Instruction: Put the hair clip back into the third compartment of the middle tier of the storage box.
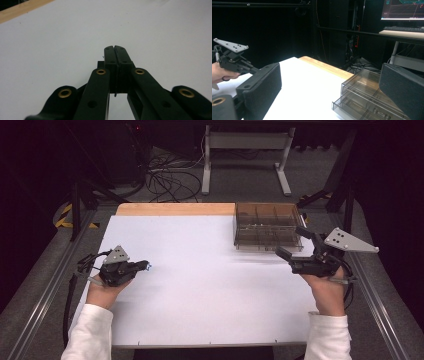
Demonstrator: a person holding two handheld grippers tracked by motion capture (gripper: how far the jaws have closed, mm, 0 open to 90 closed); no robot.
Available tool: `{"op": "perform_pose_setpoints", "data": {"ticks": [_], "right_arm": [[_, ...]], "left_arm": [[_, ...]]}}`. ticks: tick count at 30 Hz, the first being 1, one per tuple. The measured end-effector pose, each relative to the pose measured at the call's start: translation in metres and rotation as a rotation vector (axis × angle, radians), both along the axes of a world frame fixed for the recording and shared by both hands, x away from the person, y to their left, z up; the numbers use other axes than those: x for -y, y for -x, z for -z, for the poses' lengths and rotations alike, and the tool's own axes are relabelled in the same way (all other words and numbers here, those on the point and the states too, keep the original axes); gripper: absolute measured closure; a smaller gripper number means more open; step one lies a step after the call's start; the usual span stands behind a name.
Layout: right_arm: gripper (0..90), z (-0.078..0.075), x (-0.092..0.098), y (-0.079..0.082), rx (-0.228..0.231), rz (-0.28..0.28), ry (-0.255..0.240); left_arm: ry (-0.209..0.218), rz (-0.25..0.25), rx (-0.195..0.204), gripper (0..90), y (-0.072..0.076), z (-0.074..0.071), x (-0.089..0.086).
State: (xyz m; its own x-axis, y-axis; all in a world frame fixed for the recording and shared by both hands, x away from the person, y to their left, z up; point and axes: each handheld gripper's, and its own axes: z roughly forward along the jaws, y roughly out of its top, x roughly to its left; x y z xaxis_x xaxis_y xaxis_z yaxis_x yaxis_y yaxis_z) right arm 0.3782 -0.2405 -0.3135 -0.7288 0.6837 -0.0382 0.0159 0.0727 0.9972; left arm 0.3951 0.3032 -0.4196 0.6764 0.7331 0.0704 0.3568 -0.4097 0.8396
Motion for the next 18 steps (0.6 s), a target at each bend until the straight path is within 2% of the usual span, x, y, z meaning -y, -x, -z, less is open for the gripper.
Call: {"op": "perform_pose_setpoints", "data": {"ticks": [8,18], "right_arm": [[5.2,0.0,-0.001,0.0,0.001,-0.005,-0.001],[5.2,0.0,0.0,0.0,0.002,-0.007,-0.003]], "left_arm": [[-0.007,0.017,0.023,89.3,0.004,-0.006,0.008],[-0.015,0.036,0.07,89.4,0.01,-0.019,0.027]]}}
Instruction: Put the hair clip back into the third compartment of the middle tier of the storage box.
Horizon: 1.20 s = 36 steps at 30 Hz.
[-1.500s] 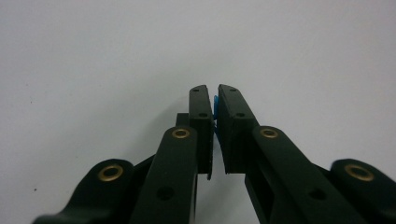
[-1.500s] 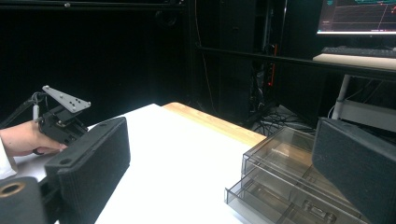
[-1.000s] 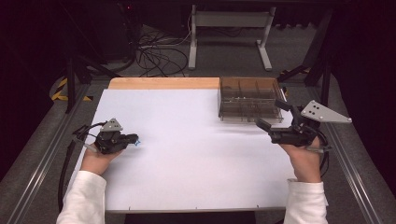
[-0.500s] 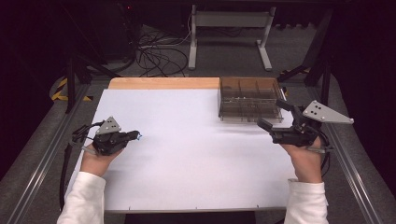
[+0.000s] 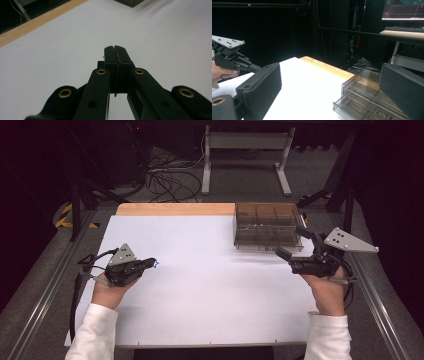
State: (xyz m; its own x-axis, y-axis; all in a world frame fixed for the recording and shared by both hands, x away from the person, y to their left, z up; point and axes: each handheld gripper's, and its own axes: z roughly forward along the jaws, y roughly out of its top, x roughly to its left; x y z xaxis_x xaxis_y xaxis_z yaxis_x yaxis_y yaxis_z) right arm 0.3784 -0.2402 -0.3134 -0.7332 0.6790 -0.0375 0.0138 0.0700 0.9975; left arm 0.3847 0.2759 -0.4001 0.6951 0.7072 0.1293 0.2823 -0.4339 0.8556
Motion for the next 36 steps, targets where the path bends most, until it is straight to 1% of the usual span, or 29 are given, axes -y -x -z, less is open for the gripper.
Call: {"op": "perform_pose_setpoints", "data": {"ticks": [3,5,15,17,21,23,27,36], "right_arm": [[5.2,0.0,0.001,0.0,0.005,-0.002,0.002],[5.2,-0.001,0.002,0.001,0.005,0.0,-0.003],[5.2,-0.001,0.004,0.002,0.007,0.002,-0.007],[5.2,-0.001,0.005,0.001,0.009,0.003,-0.009],[5.2,-0.001,0.005,0.001,0.004,0.003,-0.014],[5.2,-0.001,0.006,0.002,0.005,0.005,-0.014],[5.2,-0.001,0.007,0.002,0.009,0.003,-0.018],[5.2,-0.001,0.007,0.001,0.005,-0.001,-0.022]], "left_arm": [[0.002,0.005,0.003,89.3,0.002,-0.003,0.006],[-0.006,0.009,0.013,89.4,0.003,-0.006,0.009],[-0.019,0.022,0.012,89.4,0.002,-0.011,0.028],[-0.019,0.023,0.009,89.4,0.001,-0.011,0.031],[-0.018,0.03,0.016,89.4,0.0,-0.013,0.037],[-0.012,0.027,0.019,89.4,0.0,-0.014,0.039],[0.003,0.037,0.022,89.4,-0.002,-0.017,0.046],[-0.011,0.064,0.035,89.4,-0.006,-0.026,0.064]]}}
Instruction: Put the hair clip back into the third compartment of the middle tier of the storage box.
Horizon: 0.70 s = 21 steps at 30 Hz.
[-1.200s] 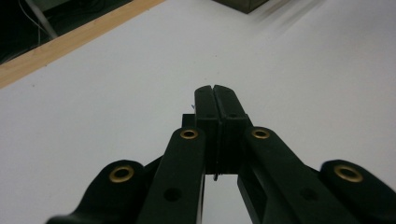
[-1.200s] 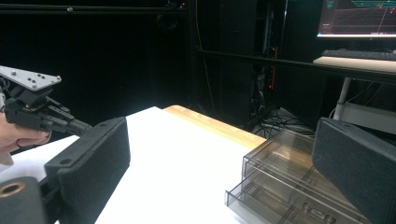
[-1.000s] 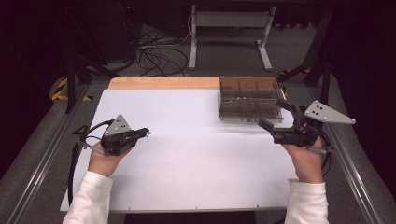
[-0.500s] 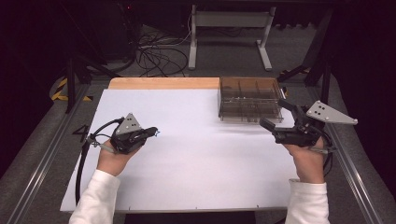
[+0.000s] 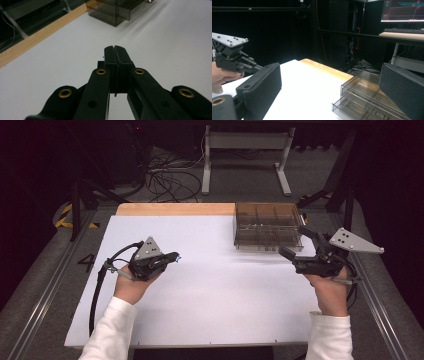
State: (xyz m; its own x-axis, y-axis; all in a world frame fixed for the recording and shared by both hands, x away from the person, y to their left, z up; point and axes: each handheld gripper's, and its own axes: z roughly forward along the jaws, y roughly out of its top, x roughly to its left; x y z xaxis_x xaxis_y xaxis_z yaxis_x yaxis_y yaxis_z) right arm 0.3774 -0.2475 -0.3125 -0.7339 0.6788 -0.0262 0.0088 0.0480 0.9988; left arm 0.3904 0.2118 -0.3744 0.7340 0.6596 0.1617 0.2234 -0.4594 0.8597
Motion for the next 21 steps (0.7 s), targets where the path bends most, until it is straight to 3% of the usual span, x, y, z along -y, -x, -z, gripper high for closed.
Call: {"op": "perform_pose_setpoints", "data": {"ticks": [21], "right_arm": [[5.2,0.0,0.005,0.001,0.0,-0.013,-0.014]], "left_arm": [[-0.037,0.066,0.016,89.4,-0.013,-0.011,0.044]]}}
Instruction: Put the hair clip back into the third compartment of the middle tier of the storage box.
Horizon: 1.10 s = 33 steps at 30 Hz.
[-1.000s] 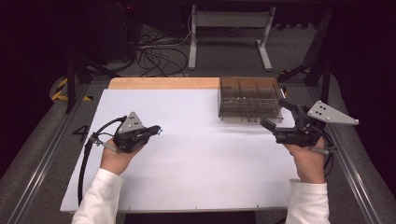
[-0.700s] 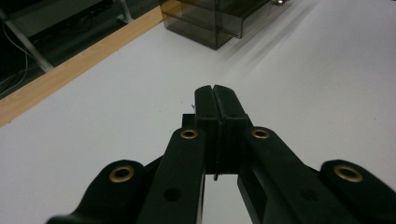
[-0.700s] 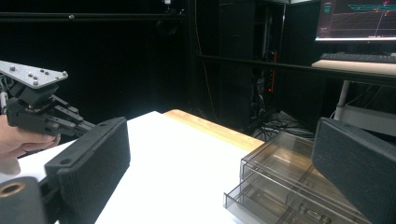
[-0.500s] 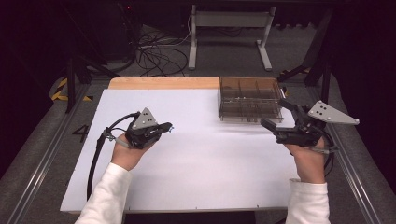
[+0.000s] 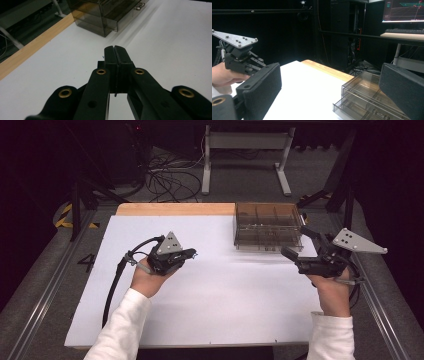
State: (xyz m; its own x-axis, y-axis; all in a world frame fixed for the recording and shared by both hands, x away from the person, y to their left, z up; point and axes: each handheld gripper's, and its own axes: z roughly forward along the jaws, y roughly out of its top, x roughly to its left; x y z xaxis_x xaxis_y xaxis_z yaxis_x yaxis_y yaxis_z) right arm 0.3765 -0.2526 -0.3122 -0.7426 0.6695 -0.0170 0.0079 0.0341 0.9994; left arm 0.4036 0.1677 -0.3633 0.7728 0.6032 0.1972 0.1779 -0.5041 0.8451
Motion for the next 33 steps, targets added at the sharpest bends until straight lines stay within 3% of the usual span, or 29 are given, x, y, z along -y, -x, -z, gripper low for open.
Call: {"op": "perform_pose_setpoints", "data": {"ticks": [33], "right_arm": [[5.2,0.0,-0.001,0.0,0.012,-0.02,-0.001]], "left_arm": [[-0.031,0.104,0.037,89.4,-0.022,-0.015,0.071]]}}
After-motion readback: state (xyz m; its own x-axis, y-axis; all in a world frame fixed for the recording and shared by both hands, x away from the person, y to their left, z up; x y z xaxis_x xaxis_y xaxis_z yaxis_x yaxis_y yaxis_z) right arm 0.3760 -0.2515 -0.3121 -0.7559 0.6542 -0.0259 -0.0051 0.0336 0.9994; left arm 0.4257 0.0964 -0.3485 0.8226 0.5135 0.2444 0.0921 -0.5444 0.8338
